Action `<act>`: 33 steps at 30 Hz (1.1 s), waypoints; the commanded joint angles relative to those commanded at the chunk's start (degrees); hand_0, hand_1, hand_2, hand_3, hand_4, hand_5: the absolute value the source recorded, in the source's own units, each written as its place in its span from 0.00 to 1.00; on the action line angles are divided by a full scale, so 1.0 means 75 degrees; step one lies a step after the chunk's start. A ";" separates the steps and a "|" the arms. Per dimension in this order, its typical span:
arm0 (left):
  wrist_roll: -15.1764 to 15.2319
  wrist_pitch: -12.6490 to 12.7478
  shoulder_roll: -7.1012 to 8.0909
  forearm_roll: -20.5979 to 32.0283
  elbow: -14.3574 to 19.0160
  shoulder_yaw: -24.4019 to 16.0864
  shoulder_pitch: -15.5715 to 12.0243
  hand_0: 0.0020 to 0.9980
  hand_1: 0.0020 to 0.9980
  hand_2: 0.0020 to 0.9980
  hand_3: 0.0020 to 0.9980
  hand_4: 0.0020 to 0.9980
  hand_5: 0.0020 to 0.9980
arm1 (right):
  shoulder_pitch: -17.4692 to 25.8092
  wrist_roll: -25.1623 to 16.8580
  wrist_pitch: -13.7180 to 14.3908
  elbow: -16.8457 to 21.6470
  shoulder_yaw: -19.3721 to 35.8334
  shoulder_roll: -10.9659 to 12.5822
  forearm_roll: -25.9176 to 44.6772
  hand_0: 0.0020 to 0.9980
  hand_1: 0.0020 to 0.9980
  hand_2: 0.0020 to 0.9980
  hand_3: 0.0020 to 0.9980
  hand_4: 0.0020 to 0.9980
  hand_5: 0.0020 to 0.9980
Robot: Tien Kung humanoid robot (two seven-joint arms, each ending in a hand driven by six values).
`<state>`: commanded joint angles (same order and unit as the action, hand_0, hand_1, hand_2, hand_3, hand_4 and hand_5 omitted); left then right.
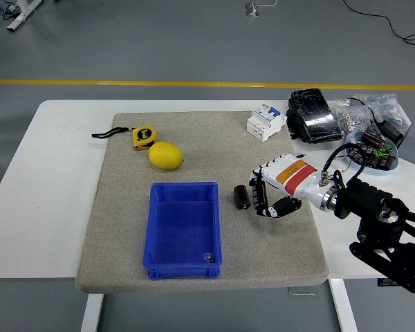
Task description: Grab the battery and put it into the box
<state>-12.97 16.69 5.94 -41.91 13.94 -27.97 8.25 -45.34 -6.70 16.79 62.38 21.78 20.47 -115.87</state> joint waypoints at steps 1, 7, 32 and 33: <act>-0.0001 0.0000 0.0000 -0.0004 -0.0001 -0.0004 -0.0003 0.55 0.56 0.63 0.59 0.63 0.60 | -0.0021 0.0023 -0.0006 0.0069 0.0014 -0.0035 -0.0027 0.44 0.49 0.53 0.56 0.84 0.31; -0.0014 -0.0003 0.0001 -0.0041 -0.0003 -0.0023 -0.0016 0.55 0.56 0.63 0.59 0.64 0.61 | -0.0160 0.0174 -0.0013 0.0819 -0.0034 -0.0273 -0.0103 0.45 0.50 0.54 0.57 0.83 0.30; -0.0014 0.0021 0.0016 -0.0049 -0.0010 -0.0027 0.0022 0.55 0.55 0.63 0.58 0.64 0.60 | -0.0492 -0.0214 0.0185 0.1436 -0.0542 -0.0664 0.0715 0.85 0.83 0.95 1.00 0.95 0.35; -0.0017 0.0018 0.0019 -0.0057 -0.0009 -0.0031 0.0022 0.55 0.55 0.63 0.58 0.64 0.60 | -0.0495 -0.0235 0.0232 0.1400 -0.0468 -0.0643 0.0708 0.85 0.83 0.95 1.00 0.95 0.35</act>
<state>-13.10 16.82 6.08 -42.34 13.88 -28.20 8.41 -49.05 -8.46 18.53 72.88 18.27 15.65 -110.55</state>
